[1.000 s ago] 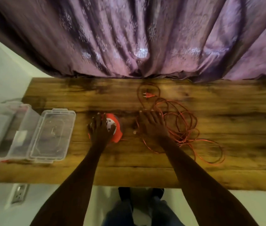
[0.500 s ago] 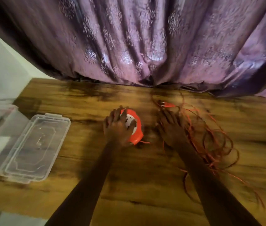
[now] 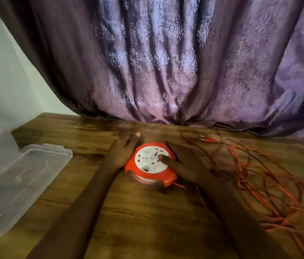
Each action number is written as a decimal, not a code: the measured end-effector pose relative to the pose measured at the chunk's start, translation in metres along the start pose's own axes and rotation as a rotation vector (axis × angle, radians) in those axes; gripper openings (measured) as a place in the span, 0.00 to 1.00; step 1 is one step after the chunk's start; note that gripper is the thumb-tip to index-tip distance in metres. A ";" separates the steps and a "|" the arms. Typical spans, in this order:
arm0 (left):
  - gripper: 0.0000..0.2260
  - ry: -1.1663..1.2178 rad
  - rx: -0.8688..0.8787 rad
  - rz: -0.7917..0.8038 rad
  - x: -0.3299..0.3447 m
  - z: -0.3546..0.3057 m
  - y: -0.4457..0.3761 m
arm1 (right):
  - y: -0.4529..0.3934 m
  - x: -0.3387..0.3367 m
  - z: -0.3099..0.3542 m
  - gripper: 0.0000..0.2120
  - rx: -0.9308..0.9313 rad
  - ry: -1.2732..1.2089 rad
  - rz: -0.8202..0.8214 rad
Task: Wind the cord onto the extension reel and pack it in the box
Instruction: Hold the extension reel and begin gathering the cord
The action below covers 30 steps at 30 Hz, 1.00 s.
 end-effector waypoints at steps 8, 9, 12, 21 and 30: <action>0.21 -0.105 0.098 0.022 -0.014 -0.008 0.033 | 0.028 -0.014 0.026 0.22 -0.106 0.433 -0.347; 0.23 -0.170 0.124 0.022 -0.016 -0.013 0.046 | 0.040 -0.013 0.031 0.23 -0.115 0.452 -0.362; 0.24 -0.506 0.234 -0.026 -0.015 -0.020 0.078 | 0.062 -0.004 0.032 0.30 -0.114 0.373 -0.292; 0.18 -0.134 0.082 -0.005 -0.032 -0.025 0.110 | 0.083 0.001 0.036 0.51 -0.004 0.216 -0.175; 0.18 0.856 -0.165 0.026 -0.007 -0.046 0.065 | 0.064 -0.014 0.027 0.59 -0.180 0.260 -0.378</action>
Point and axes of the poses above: each hand's wrist, its own y-axis away from the middle knuckle, its own x-axis out of the palm, z = x × y, the point moved 3 cm from there along -y, towards the middle knuckle
